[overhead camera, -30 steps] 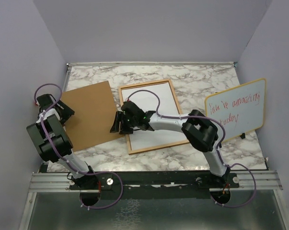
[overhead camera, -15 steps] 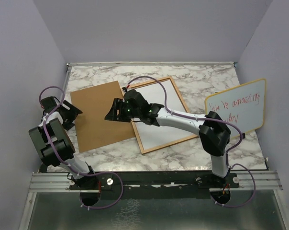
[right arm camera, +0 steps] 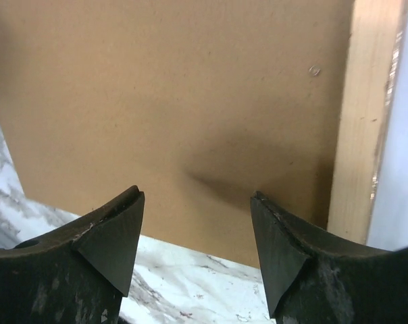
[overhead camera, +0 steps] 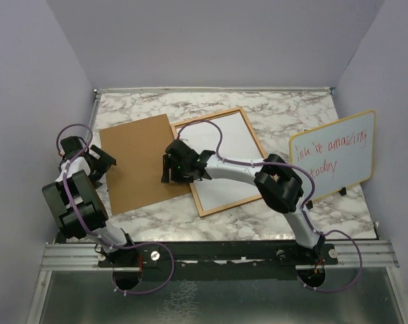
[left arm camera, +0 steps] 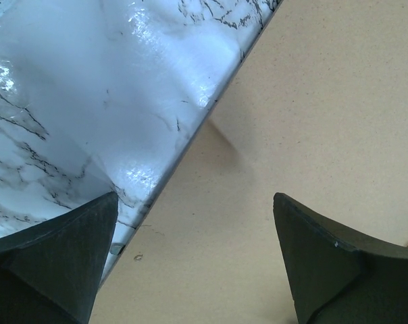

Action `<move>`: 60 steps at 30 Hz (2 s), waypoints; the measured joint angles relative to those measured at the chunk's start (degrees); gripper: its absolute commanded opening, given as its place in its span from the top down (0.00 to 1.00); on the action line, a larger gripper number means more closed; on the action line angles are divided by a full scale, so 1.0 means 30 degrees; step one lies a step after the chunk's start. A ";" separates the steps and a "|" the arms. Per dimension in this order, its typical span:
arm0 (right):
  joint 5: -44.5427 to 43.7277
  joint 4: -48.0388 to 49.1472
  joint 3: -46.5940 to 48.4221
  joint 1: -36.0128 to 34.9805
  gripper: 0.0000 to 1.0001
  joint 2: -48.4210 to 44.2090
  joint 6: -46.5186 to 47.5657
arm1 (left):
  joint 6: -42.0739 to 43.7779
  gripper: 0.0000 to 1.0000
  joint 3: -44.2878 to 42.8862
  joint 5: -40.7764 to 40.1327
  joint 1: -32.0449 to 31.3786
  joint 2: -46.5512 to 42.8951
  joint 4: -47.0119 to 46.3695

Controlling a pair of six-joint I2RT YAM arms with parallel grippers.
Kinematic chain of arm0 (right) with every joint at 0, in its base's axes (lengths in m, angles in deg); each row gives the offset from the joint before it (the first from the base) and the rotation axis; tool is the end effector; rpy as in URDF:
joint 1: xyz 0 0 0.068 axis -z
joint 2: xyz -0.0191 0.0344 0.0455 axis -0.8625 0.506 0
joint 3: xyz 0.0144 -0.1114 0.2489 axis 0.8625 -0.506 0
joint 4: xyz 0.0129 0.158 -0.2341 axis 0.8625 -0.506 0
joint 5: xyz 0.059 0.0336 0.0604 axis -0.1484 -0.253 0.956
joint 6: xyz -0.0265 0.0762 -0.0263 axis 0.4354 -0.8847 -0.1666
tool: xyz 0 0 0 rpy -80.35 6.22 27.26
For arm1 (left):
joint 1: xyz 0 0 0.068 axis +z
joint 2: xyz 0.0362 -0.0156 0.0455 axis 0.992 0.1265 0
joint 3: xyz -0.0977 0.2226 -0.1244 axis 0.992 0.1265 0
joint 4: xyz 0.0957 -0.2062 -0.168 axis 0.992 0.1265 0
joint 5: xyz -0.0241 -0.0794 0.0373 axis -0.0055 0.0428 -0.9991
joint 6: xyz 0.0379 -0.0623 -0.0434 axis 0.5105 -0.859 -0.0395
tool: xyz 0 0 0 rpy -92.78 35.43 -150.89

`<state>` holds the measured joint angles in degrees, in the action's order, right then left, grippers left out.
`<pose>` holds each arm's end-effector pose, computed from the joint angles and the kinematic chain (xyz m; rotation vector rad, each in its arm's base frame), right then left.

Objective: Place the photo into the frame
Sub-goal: Move the photo frame item to the center of the board.

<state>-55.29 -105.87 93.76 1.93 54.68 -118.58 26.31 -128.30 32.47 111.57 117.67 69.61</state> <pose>0.2812 0.4447 0.1248 -0.1974 2.6106 0.7718 0.2970 0.1503 0.1229 -1.2328 2.3310 -0.2105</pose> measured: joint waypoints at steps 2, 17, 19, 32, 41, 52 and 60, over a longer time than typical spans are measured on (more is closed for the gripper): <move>-0.0852 -0.0525 0.0466 0.0000 0.29 0.0022 0.0226 | 0.0022 0.01 0.0000 -0.0029 0.0000 0.0000 0.0029; -0.3883 -0.1617 0.1115 0.1268 0.25 0.0554 0.1144 | 0.0182 0.01 0.0000 -0.0029 0.0000 0.0007 0.0058; -0.3891 -0.1603 0.1173 0.1268 0.24 0.0597 0.1202 | 0.0219 0.01 0.0000 -0.0036 0.0000 0.0007 0.0058; 0.1712 0.1333 0.0393 0.2142 0.25 0.0707 0.1224 | 0.0488 0.14 -0.0160 0.0823 0.0138 0.0372 0.0175; 0.4430 0.3446 -0.1479 0.2543 0.25 -0.0168 0.1537 | 0.0663 0.22 0.0022 0.1909 0.0393 0.0481 -0.0641; 0.4335 0.3555 -0.1494 0.2550 0.26 -0.2652 0.1647 | 0.0204 0.23 0.0933 0.2120 0.0401 -0.0262 -0.1763; 0.2980 0.3985 -0.1843 0.2725 0.26 -0.4065 0.1647 | -0.0357 0.22 0.2127 0.2273 -0.0714 -0.1304 -0.2229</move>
<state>-46.35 -93.92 88.23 10.11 42.49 -113.64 25.24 -121.92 39.29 109.43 113.76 62.92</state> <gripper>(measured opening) 0.745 0.777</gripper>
